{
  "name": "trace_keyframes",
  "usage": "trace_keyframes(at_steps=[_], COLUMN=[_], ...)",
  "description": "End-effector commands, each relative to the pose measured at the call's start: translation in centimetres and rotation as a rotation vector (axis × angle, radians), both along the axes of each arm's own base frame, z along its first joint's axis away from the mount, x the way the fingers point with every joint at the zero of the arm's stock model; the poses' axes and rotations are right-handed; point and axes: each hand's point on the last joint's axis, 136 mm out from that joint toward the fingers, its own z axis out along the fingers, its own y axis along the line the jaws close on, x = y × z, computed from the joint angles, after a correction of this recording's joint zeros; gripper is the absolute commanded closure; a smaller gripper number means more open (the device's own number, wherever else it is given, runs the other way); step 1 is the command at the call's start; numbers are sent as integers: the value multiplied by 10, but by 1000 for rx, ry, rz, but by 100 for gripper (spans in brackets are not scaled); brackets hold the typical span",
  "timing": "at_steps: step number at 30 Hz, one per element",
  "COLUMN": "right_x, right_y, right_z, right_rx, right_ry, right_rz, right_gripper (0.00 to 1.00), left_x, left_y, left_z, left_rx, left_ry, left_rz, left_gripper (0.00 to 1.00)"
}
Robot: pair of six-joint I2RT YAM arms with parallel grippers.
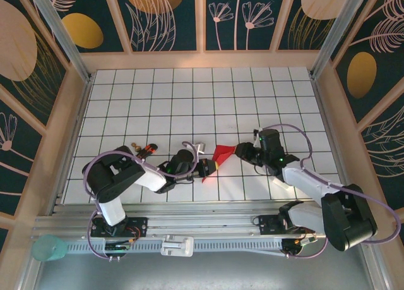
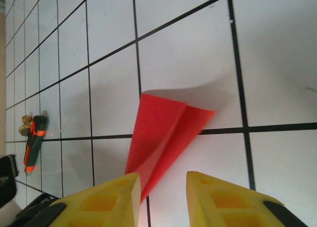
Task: Fold a paper plane with a square sheet of paper (pick it up from the middle)
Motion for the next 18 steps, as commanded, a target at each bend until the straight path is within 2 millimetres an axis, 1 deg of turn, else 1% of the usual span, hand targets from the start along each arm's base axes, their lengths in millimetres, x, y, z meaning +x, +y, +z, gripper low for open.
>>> trace_keyframes(at_steps=[1,6,10,14,18], right_x=[7,8,8,8,7], right_y=[12,16,21,27,28], right_z=[14,13,11,9,5], right_rx=[1,-2,6,3,-17], right_ry=[-57,-57,-52,-47,-40], right_rz=[57,68,91,120,139], right_gripper=[70,70,70,70,70], left_x=[1,-1,0,-3,-3], left_y=[-3,0,0,-1,1], left_z=[7,-1,-2,-7,-9], left_rx=[-66,-73,-95,-131,-165], left_ry=[12,47,60,108,153], left_rz=[7,22,35,44,67], left_gripper=[100,100,100,100,100])
